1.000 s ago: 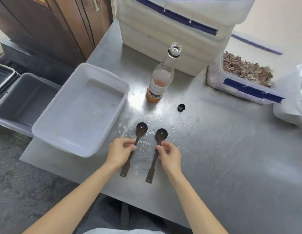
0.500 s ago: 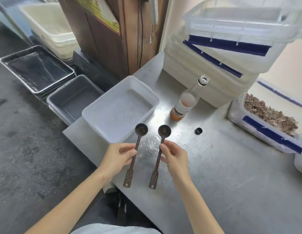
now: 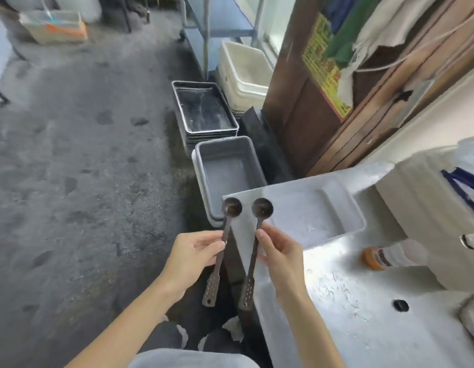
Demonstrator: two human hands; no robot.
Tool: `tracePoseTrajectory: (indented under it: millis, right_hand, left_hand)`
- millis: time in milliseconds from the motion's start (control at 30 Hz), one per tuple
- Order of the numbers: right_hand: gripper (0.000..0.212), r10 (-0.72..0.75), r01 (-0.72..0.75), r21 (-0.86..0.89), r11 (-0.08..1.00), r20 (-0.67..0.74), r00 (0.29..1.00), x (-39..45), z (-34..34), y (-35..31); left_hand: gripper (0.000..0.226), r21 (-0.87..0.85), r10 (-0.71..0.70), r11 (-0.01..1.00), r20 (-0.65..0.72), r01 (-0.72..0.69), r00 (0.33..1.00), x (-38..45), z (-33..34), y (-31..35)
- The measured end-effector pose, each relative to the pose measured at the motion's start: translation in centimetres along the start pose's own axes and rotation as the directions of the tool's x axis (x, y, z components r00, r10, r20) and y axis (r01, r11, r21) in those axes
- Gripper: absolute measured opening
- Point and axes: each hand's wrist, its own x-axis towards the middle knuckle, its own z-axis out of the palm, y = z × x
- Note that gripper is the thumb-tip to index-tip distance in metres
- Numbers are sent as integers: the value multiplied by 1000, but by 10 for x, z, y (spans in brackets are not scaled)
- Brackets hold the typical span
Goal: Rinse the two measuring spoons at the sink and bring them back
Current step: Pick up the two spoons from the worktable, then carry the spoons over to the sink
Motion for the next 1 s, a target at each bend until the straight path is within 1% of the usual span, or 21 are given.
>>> tracePoseTrajectory:
  millis: [100, 167, 200, 267, 300, 433, 567, 667, 800, 867, 933, 1000]
  right_hand:
    - [19, -23, 38, -88, 995, 156, 987, -7, 62, -15]
    - [27, -49, 84, -133, 988, 245, 968, -14, 105, -23]
    - [26, -59, 103, -146, 984, 276, 959, -17, 126, -26]
    - [16, -77, 134, -157, 978, 329, 941, -23, 167, -29]
    - [15, -86, 149, -152, 977, 361, 928, -26, 187, -30]
    - [25, -93, 181, -145, 973, 474, 876, -42, 258, -34]
    - [27, -105, 244, -142, 959, 622, 776, -72, 340, -39]
    - [22, -105, 281, -131, 951, 717, 689, -94, 391, -44]
    - [16, -69, 303, -134, 944, 815, 575, -125, 452, -43]
    - [16, -41, 309, -138, 941, 860, 509, -141, 484, -42]
    - [19, -9, 320, -148, 936, 896, 444, -158, 516, -40]
    - [17, 27, 331, -168, 929, 920, 390, -173, 549, -35]
  left_hand:
    - [27, -56, 22, 998, -123, -29, 992, -18, -59, 2]
    - [25, -100, 38, 993, -215, -60, 976, -29, -99, 3]
    - [24, -121, 42, 990, -265, -77, 963, -34, -119, 3]
    - [24, -174, 41, 979, -363, -111, 931, -44, -158, 3]
    - [24, -190, 45, 973, -398, -130, 916, -49, -176, 3]
    - [23, -222, 52, 957, -499, -186, 865, -70, -237, 3]
    - [26, -252, 34, 937, -622, -242, 782, -104, -302, -5]
    - [27, -272, 17, 917, -704, -292, 710, -128, -340, -12]
    - [27, -296, -28, 887, -801, -355, 598, -161, -381, -22]
    - [26, -303, -47, 869, -838, -391, 544, -177, -401, -27]
    - [25, -303, -72, 852, -876, -427, 477, -193, -422, -32]
    - [24, -306, -108, 833, -907, -461, 406, -206, -444, -36]
